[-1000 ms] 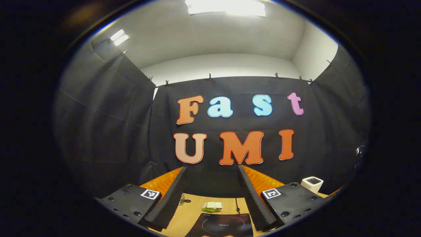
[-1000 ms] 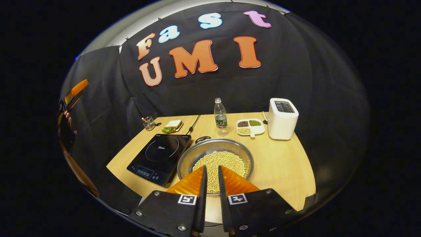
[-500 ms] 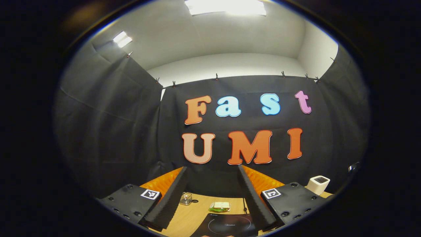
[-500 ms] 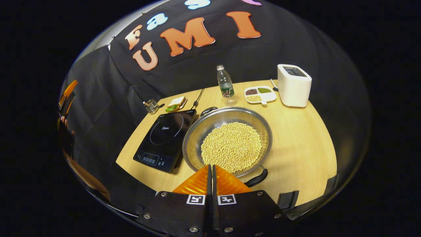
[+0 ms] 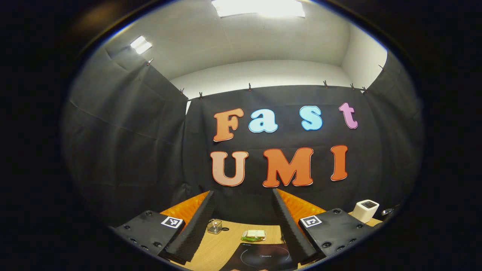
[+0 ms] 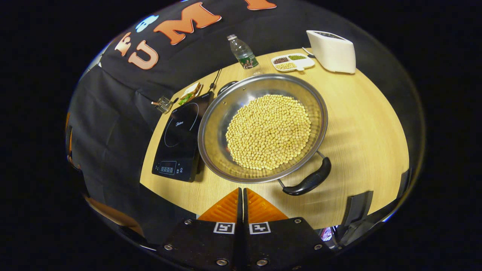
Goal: First push the handle of the pot to place it horizontally, then grasp the pot with both hands and set it on the induction cooktop.
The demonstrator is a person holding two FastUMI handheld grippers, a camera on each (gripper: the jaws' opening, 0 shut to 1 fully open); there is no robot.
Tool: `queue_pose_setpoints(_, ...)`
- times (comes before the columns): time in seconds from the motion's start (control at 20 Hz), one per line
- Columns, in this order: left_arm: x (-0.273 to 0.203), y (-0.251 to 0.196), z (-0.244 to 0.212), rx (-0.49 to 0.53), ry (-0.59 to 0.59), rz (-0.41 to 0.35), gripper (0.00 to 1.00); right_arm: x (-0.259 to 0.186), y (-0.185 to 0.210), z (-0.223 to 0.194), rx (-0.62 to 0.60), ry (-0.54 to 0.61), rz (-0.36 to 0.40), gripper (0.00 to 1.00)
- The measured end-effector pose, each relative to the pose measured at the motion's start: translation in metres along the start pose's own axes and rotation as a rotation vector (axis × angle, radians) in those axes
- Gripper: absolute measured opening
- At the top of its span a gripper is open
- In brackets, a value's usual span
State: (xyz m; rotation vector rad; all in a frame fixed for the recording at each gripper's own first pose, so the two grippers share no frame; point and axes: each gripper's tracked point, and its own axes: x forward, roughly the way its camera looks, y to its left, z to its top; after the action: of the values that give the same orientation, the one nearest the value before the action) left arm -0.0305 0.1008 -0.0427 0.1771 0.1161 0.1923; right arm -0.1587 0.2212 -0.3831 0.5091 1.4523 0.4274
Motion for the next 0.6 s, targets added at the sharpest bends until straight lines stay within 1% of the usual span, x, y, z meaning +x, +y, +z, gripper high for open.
queue_pose_setpoints(0.4,0.000,0.014,-0.010,0.009,0.026,0.027,0.97,0.020,-0.017,-0.007,0.056,0.084,-0.071,0.00)
queue_pose_setpoints(0.45,0.000,0.014,-0.011,0.009,0.028,0.029,0.97,0.023,-0.019,-0.005,0.060,0.087,-0.079,0.02)
queue_pose_setpoints(0.5,0.000,0.016,-0.010,0.011,0.028,0.029,0.97,0.025,-0.022,-0.004,0.067,0.088,-0.089,0.00)
queue_pose_setpoints(0.6,-0.002,0.017,-0.010,0.016,0.029,0.033,0.97,0.027,-0.034,-0.002,0.071,0.100,-0.124,0.00)
